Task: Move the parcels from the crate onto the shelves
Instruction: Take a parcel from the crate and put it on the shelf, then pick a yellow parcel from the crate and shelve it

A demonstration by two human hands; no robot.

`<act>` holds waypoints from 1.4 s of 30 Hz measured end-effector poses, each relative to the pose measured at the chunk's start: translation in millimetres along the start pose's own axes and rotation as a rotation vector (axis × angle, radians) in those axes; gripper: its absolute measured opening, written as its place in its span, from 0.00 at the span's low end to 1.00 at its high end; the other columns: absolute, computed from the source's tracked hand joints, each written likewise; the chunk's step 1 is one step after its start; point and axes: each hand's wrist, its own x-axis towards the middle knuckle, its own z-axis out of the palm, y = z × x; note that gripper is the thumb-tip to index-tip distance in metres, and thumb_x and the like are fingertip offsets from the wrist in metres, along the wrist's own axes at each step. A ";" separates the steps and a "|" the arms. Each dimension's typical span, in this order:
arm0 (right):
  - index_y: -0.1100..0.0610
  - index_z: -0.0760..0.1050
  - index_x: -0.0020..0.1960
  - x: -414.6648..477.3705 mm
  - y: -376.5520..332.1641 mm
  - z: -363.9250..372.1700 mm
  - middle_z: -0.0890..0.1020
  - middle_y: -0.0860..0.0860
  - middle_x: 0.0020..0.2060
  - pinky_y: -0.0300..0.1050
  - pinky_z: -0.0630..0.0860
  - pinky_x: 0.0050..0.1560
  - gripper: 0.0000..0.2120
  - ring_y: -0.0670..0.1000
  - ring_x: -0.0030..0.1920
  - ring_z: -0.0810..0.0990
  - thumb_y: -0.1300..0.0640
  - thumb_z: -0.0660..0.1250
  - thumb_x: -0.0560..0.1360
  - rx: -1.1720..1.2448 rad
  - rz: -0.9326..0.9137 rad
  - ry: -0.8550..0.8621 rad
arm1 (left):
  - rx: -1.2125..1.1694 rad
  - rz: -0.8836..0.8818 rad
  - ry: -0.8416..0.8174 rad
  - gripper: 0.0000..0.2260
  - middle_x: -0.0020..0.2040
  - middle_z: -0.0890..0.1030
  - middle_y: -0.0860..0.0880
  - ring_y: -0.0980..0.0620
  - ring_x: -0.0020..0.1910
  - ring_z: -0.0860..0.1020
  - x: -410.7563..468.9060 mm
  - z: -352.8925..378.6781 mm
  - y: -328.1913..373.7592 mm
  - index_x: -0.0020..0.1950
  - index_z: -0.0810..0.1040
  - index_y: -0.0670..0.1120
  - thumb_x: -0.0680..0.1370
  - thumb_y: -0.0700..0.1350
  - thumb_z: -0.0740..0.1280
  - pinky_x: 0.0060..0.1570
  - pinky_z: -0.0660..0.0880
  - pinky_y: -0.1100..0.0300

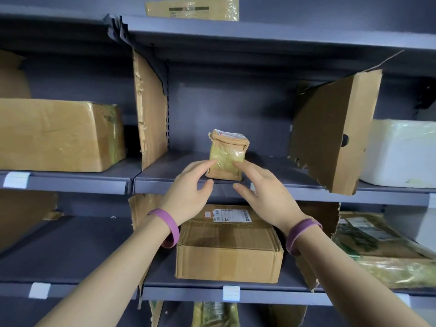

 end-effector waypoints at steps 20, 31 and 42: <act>0.48 0.62 0.75 -37.8 -16.8 -9.4 0.64 0.52 0.75 0.58 0.50 0.76 0.24 0.55 0.77 0.58 0.50 0.61 0.80 -0.113 0.107 0.018 | 0.026 0.013 -0.031 0.21 0.70 0.68 0.59 0.65 0.69 0.63 -35.8 0.0 14.4 0.72 0.66 0.55 0.80 0.44 0.61 0.71 0.54 0.67; 0.57 0.66 0.73 -219.6 -16.9 -0.9 0.66 0.57 0.74 0.54 0.59 0.75 0.25 0.59 0.75 0.61 0.59 0.66 0.78 -0.113 0.509 -0.014 | -0.366 -0.118 -0.393 0.18 0.63 0.71 0.63 0.69 0.60 0.66 -145.6 104.0 37.3 0.67 0.71 0.55 0.78 0.45 0.64 0.57 0.61 0.74; 0.53 0.64 0.74 -469.9 -4.5 -109.0 0.64 0.56 0.75 0.48 0.53 0.76 0.25 0.58 0.75 0.59 0.57 0.64 0.78 -0.231 1.099 0.046 | -0.563 0.028 -0.980 0.16 0.62 0.73 0.62 0.65 0.61 0.69 -253.7 238.7 202.5 0.64 0.72 0.59 0.78 0.46 0.64 0.59 0.64 0.67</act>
